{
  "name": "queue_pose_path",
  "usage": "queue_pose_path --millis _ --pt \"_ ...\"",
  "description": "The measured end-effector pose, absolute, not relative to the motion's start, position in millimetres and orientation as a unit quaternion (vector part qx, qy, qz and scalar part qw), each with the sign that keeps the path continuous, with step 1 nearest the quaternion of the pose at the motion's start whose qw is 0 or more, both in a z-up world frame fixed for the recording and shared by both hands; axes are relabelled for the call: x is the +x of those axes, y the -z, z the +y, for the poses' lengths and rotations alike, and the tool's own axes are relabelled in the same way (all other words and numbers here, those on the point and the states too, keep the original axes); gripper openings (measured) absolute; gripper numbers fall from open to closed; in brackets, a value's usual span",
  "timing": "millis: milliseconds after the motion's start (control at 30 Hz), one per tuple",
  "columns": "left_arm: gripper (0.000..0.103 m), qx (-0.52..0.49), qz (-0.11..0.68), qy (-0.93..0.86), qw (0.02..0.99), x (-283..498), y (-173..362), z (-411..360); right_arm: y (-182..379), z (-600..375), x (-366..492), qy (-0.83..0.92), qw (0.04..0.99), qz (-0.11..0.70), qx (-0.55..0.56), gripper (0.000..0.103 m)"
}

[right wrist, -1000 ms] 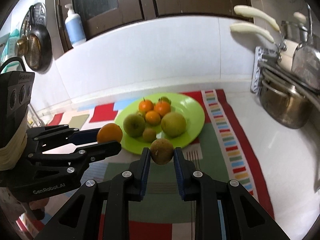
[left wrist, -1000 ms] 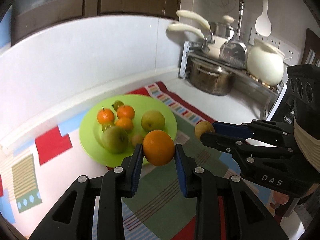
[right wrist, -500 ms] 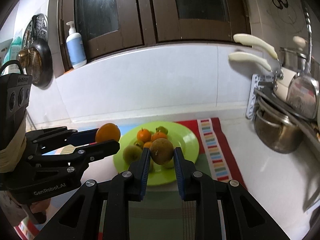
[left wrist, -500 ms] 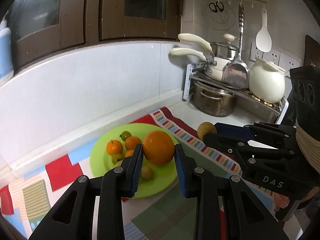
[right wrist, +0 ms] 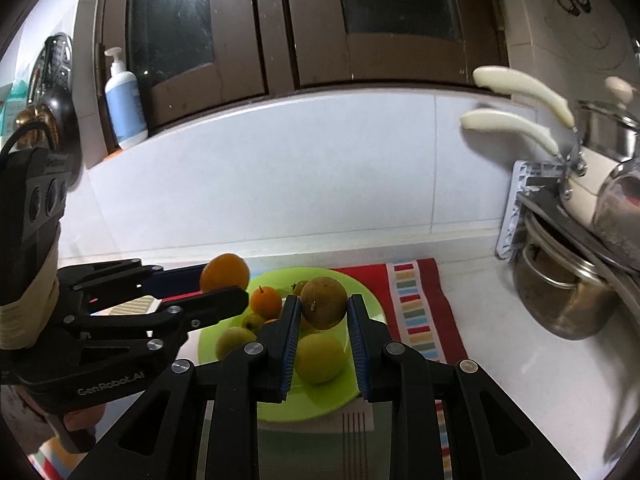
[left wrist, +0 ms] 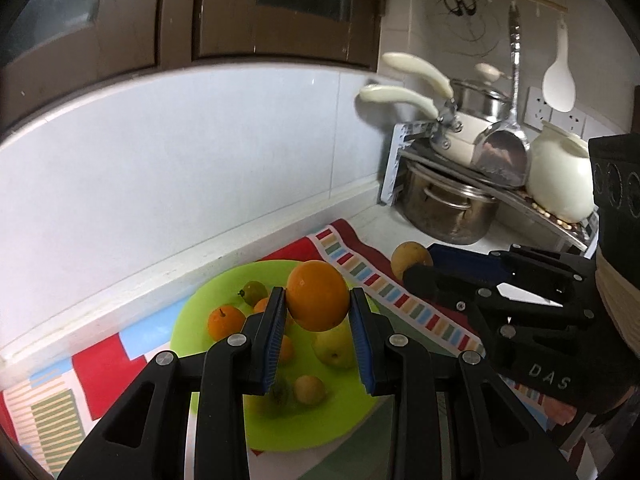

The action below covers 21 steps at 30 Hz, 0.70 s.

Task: Organize fruits
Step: 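Carry the small orange with the left tool and the brown fruit with the right onto the plate, then open both tools to release the fruits on the plate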

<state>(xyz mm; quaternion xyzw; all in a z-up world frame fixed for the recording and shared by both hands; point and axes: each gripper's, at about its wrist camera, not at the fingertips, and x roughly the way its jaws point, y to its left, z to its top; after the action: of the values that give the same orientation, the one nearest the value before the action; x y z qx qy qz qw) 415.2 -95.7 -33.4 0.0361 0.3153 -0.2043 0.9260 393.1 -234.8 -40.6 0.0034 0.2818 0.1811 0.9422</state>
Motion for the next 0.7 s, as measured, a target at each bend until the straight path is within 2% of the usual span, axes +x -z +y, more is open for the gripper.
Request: queue_pose_path --millis 600,667,700 --pt "0.032 0.049 0.366 0.206 0.906 464.0 81.0 -107.3 93.1 -234.5 461.9 -0.183 0.922 0.341 0.007 0.025" --pt "0.045 0.050 0.369 0.204 0.906 465.8 82.0 -107.2 96.4 -232.5 464.9 -0.183 0.921 0.344 0.004 0.025" --pt "0.047 0.051 0.369 0.199 0.906 465.8 81.9 -106.7 97.7 -231.3 466.3 -0.183 0.921 0.345 0.004 0.025"
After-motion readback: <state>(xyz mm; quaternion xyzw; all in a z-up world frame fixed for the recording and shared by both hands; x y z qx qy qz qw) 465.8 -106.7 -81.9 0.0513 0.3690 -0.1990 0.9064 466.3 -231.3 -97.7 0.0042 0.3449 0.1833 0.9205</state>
